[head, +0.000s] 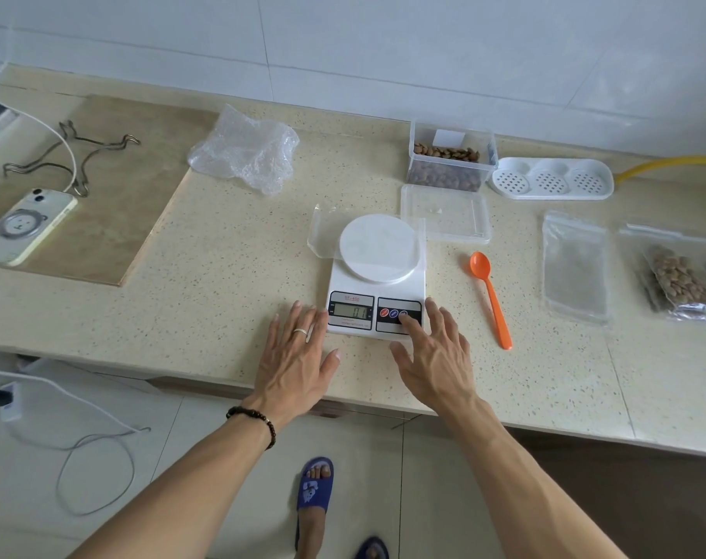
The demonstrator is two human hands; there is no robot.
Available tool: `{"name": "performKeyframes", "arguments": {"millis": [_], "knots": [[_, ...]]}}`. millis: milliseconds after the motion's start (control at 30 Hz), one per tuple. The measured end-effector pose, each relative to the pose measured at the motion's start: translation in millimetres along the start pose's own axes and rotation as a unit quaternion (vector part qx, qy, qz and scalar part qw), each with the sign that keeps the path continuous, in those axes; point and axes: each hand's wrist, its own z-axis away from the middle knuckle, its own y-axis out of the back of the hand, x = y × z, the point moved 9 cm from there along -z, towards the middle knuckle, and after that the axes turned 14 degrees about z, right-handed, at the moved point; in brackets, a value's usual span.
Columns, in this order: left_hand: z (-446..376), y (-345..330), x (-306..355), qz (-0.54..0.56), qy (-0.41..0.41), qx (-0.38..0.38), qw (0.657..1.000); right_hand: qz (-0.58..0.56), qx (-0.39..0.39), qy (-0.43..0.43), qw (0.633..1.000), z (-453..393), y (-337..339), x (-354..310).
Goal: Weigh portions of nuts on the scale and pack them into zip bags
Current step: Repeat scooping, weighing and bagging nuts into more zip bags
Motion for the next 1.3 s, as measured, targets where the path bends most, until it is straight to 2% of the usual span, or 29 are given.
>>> {"name": "performKeyframes", "arguments": {"millis": [433,800,1067,1300], "knots": [[-3.2,20.7,32.3,0.006,-0.030,0.022,0.999,-0.043,0.038,-0.013,0.998,5.7,22.4,13.5],[-76.0,32.1,107.7,0.001,-0.140,-0.008,0.990,-0.081,0.042,-0.173,0.981,-12.0,40.6,108.6],[-152.9,32.2,104.1,-0.003,-0.187,-0.048,0.981,-0.112,0.021,-0.296,0.948,-57.6,25.1,138.7],[-188.6,37.7,102.7,-0.013,-0.198,-0.079,0.977,-0.296,0.029,-0.325,0.898,-63.8,20.0,145.4]]}}
